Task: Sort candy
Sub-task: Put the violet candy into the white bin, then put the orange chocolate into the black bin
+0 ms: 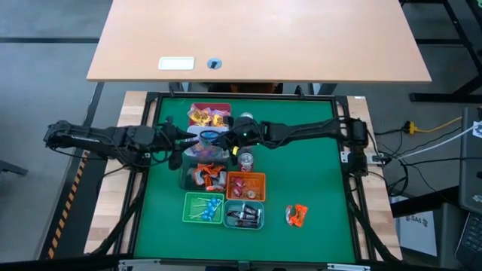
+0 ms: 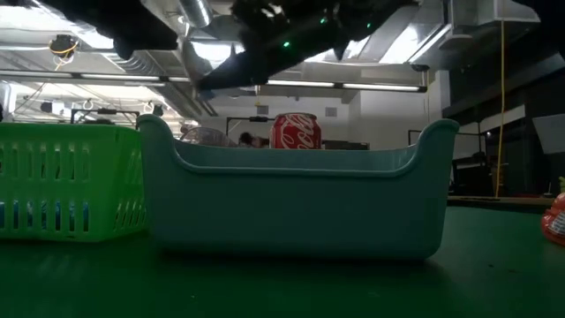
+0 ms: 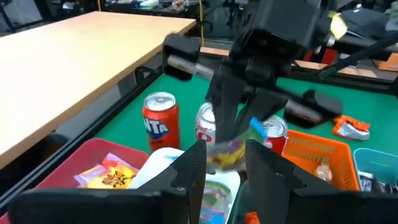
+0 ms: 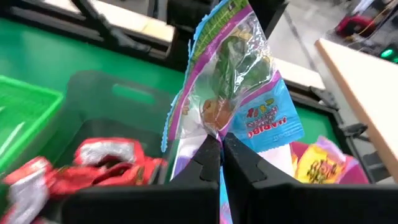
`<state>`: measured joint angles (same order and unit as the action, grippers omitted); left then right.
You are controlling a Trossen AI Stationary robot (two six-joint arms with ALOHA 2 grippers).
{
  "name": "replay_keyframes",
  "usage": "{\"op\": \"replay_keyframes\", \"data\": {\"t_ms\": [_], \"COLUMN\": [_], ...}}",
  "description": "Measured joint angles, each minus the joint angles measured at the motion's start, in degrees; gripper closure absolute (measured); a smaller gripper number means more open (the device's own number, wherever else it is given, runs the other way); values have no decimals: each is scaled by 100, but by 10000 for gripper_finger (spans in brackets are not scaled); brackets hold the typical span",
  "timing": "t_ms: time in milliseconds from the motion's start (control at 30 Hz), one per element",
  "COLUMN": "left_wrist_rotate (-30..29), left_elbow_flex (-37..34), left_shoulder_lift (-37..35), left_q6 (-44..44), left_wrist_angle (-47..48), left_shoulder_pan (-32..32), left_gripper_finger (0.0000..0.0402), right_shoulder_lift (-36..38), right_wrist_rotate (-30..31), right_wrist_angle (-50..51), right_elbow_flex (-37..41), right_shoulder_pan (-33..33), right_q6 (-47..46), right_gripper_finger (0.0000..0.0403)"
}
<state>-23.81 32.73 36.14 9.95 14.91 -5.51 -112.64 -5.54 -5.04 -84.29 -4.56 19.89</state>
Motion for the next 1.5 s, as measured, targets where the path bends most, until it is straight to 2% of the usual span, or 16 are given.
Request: {"op": "replay_keyframes", "data": {"t_ms": [400,733,900,1033,1133,1333,1500], "left_wrist_rotate": [96,98,100,98,95,98,96], "left_elbow_flex": [0,0,0,0,0,0,0], "left_shoulder_lift": [33,181,260,321,398,524,674], "left_q6": [14,143,167,182,188,191,191], "left_wrist_angle": [569,565,573,553,481,507,484], "left_shoulder_pan": [-28,-28,-28,-28,-28,-28,-28], "left_gripper_finger": [301,301,301,301,301,301,301], "right_shoulder_lift": [-380,-378,-306,-21,150,193,199], "right_wrist_rotate": [214,1403,1791,1804,1710,947,344], "right_wrist_angle": [-238,-189,134,1428,2893,5683,7329], "right_elbow_flex": [-2,-33,-154,-587,-1097,-2110,-2210], "right_shoulder_pan": [2,1,9,116,319,841,1363], "right_q6": [13,38,38,-42,-281,-1678,-2613], "right_gripper_finger": [395,292,265,265,269,271,271]}}
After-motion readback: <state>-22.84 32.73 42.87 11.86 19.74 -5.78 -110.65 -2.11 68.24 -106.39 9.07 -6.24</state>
